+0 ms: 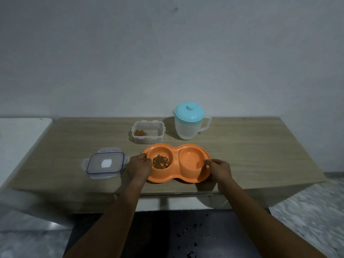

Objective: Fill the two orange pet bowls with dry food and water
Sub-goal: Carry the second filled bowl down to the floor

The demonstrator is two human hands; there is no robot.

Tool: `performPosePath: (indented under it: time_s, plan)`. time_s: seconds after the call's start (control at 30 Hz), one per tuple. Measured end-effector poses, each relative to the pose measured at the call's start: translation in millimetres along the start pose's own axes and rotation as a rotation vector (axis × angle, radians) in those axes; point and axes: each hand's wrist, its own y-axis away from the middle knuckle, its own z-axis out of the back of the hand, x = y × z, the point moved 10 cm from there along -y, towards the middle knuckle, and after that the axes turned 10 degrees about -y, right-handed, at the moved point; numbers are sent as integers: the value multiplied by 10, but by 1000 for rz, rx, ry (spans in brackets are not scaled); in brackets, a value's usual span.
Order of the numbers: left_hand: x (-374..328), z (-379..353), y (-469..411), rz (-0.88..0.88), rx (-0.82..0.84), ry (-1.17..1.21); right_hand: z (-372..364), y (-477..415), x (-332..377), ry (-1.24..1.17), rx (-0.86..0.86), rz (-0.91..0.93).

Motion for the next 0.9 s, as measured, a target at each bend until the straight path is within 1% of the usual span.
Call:
performPosePath:
  time_s: [0.1, 0.23, 0.37, 0.47, 0.5, 0.57, 0.63, 0.73, 0.9]
  plan:
    - [-182, 13, 170, -16, -13, 39, 271, 89, 102, -80, 14, 19]
    - [-608, -70, 566, -80, -40, 81, 830, 204, 314, -184, 19, 64]
    - [-1109, -272, 1089, -155, -60, 90, 1533, 291, 558, -242, 30, 130]
    - [-1462, -502, 1575, -183, -61, 138, 2200, 314, 726, -270, 23, 175]
    - [-1626, -655, 1836, -194, -58, 151, 2566, 335, 775, -283, 15, 185]
    - [-1760, -784, 2036, -188, -49, 181, 2858, 326, 855, -270, 26, 198]
    - [-2050, -1084, 2396, -212, -36, 197, 3440, 340, 933, -268, 13, 223]
    - [-2479, -1604, 2917, -236, 10, 213, 4363, 292, 979, -285, -59, 244]
    - [-3097, -2456, 3546, -277, 120, 239, 5642, 158, 952, -314, -168, 243]
